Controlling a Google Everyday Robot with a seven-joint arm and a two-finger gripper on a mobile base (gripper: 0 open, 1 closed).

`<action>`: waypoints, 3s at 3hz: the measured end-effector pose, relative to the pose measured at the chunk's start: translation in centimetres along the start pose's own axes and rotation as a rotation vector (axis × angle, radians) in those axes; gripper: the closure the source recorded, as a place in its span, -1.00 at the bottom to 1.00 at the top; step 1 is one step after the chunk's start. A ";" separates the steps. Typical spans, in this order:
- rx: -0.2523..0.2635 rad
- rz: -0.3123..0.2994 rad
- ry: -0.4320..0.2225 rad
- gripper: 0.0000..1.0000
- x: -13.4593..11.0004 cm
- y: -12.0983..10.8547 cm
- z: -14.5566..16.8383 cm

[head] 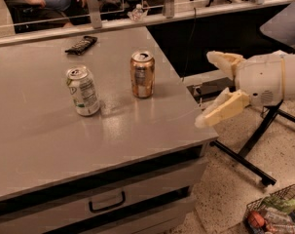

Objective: Move orange can near rxbar chocolate

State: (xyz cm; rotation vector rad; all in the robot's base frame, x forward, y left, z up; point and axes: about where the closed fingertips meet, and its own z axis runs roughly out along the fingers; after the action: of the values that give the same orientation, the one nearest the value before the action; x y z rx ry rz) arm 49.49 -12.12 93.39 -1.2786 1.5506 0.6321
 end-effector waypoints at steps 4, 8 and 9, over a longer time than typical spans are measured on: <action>0.089 0.060 -0.162 -1.00 2.0 -4.7 9.0; -0.051 0.042 -0.187 -0.51 1.8 -6.7 17.8; -0.069 0.038 -0.189 -0.08 1.8 -6.9 18.5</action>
Offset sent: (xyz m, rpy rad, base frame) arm 0.0777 0.0276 -0.0340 0.1821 -0.0777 -0.1420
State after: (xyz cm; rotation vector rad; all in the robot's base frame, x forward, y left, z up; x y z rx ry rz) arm 62.65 0.82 86.12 -1.2061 1.4100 0.8137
